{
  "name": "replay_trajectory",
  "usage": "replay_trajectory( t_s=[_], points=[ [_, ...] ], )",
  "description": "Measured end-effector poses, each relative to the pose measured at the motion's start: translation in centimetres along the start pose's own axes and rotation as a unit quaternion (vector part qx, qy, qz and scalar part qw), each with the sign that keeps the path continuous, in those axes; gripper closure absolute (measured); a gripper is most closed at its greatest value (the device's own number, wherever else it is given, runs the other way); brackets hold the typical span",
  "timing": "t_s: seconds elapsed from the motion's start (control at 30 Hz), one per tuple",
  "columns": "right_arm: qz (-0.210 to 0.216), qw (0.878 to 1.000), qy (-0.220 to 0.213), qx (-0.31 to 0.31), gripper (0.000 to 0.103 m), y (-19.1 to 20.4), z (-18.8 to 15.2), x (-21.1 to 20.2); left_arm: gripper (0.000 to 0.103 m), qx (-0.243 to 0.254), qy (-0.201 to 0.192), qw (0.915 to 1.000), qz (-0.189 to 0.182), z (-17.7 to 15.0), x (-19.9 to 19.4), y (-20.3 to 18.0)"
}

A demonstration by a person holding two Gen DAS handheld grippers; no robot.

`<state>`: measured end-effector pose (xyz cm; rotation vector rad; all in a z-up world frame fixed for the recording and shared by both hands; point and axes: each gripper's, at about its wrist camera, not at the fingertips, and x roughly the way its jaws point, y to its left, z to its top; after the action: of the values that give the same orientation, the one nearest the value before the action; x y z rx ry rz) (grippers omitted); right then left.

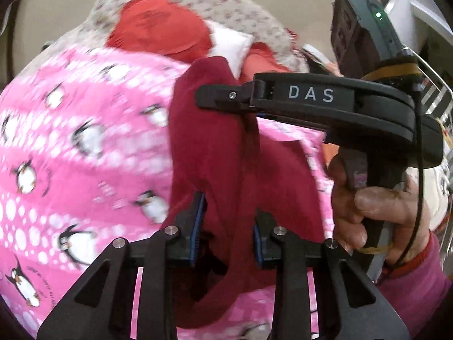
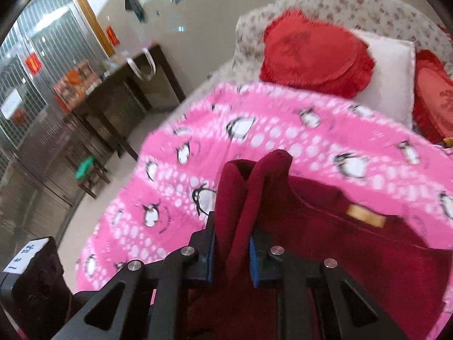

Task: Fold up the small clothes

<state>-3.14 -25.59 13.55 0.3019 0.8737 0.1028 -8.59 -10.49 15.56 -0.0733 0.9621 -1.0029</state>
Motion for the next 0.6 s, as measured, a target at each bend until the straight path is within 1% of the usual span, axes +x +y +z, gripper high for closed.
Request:
replay_trajectory(
  t_s=[0.07, 0.13, 0.17, 0.2, 0.27, 0.33, 0.4, 0.47, 0.5, 0.6],
  points=[
    [0.001, 1.0, -0.022, 0.007, 0.086, -1.7, -0.4, -3.5, 0.076, 0.017, 0.0, 0.9998, -0.009, 0.5, 0.4, -2.3],
    [-0.006, 0.999, -0.037, 0.013, 0.086, -3.0, -1.0, -5.9, 0.076, 0.037, 0.006, 0.999, -0.024, 0.9, 1.2, -5.5],
    [-0.01, 0.999, -0.046, 0.021, 0.086, -4.2, -1.4, -7.4, 0.076, 0.043, 0.01, 0.9987, -0.027, 0.9, 1.8, -6.4],
    [-0.013, 0.998, -0.051, 0.028, 0.086, -5.3, -1.9, -8.5, 0.076, 0.055, 0.017, 0.9978, -0.033, 0.9, 2.6, -8.1],
    [-0.024, 0.997, -0.062, 0.048, 0.086, -7.9, -3.3, -10.9, 0.076, 0.07, 0.027, 0.9964, -0.038, 0.9, 3.9, -10.3],
    [-0.035, 0.995, -0.065, 0.068, 0.086, -10.4, -4.9, -12.3, 0.076, 0.085, 0.045, 0.9944, -0.045, 0.6, 5.7, -12.7],
    [-0.041, 0.993, -0.064, 0.086, 0.087, -12.5, -6.2, -13.1, 0.076, 0.095, 0.064, 0.9925, -0.042, -0.3, 7.9, -14.6],
    [-0.056, 0.991, -0.059, 0.105, 0.087, -14.8, -7.6, -13.1, 0.076, 0.092, 0.077, 0.992, -0.04, -1.4, 9.3, -15.4],
    [-0.062, 0.99, -0.055, 0.113, 0.087, -15.8, -8.2, -12.9, 0.076, 0.085, 0.086, 0.9918, -0.042, -1.9, 10.7, -15.6],
    [-0.077, 0.985, -0.037, 0.148, 0.087, -19.0, -10.0, -10.9, 0.076, 0.057, 0.107, 0.9909, -0.058, -2.6, 12.5, -15.6]
  ],
)
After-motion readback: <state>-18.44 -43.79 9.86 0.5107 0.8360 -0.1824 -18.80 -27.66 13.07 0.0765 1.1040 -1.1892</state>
